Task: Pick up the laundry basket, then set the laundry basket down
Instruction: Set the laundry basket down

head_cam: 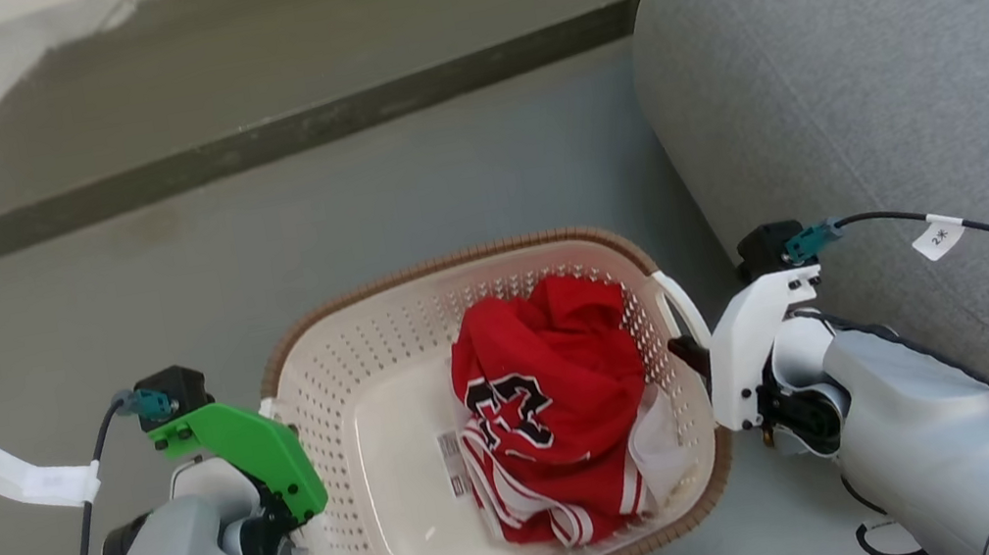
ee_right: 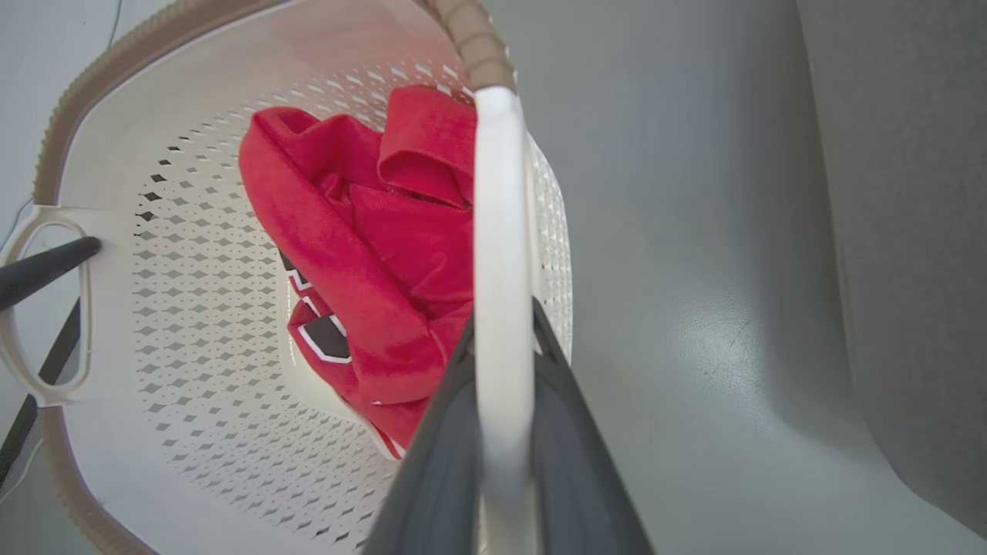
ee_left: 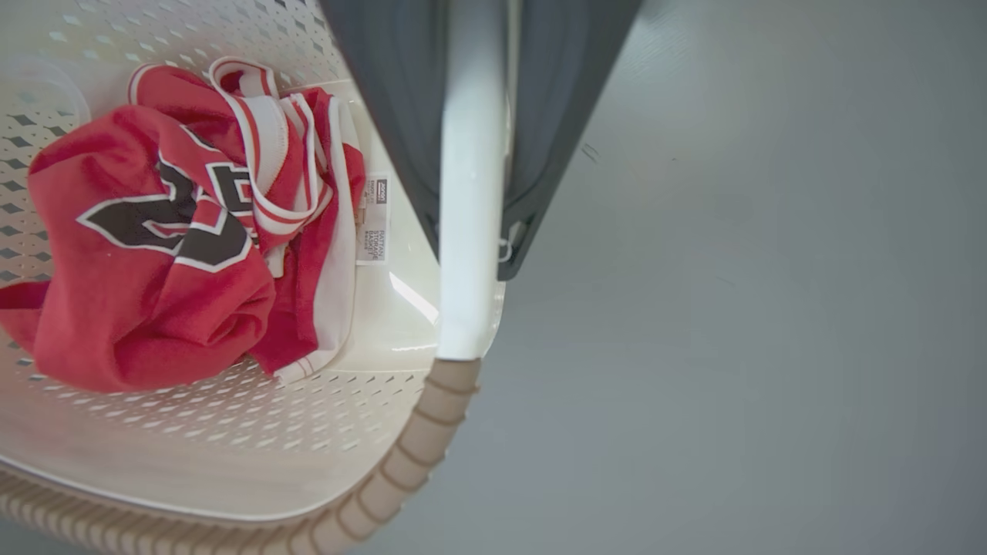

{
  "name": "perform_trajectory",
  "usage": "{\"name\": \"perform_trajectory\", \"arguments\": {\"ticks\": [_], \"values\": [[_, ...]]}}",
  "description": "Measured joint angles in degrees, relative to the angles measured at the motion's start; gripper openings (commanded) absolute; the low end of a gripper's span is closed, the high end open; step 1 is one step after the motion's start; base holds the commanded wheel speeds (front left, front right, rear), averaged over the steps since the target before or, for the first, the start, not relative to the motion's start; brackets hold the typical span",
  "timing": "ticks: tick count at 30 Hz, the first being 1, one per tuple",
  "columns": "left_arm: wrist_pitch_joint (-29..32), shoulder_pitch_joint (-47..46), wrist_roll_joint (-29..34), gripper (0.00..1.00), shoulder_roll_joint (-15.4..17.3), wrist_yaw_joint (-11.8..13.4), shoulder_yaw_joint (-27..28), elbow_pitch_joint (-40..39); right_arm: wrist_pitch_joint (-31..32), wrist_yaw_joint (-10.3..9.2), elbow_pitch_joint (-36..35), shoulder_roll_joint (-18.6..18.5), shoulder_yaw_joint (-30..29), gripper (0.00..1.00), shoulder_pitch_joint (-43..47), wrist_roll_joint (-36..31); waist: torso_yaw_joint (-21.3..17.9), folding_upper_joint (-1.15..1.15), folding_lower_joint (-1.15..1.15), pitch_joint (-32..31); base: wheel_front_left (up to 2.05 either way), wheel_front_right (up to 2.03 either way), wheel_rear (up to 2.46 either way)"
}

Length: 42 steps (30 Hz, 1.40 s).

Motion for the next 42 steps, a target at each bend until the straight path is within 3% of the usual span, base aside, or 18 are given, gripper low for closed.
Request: {"name": "perform_trajectory", "arguments": {"ticks": [10, 42], "values": [[-4.8, -1.4, 1.5, 0.0, -0.5, 1.2, -0.7, -0.7, -3.9, 0.0, 0.5, -0.3, 0.5, 0.0, -2.4, -1.9, 0.6, 0.0, 0.0, 5.6, 0.0, 0.0, 0.0], [-8.6, -13.7, 2.7, 0.0, -1.5, 2.7, -1.9, -1.7, -11.1, -0.01, 2.9, -2.0, 0.6, 0.0, -14.8, -4.8, 2.5, 0.0, 0.0, 29.5, 0.0, 0.0, 0.0]]}}
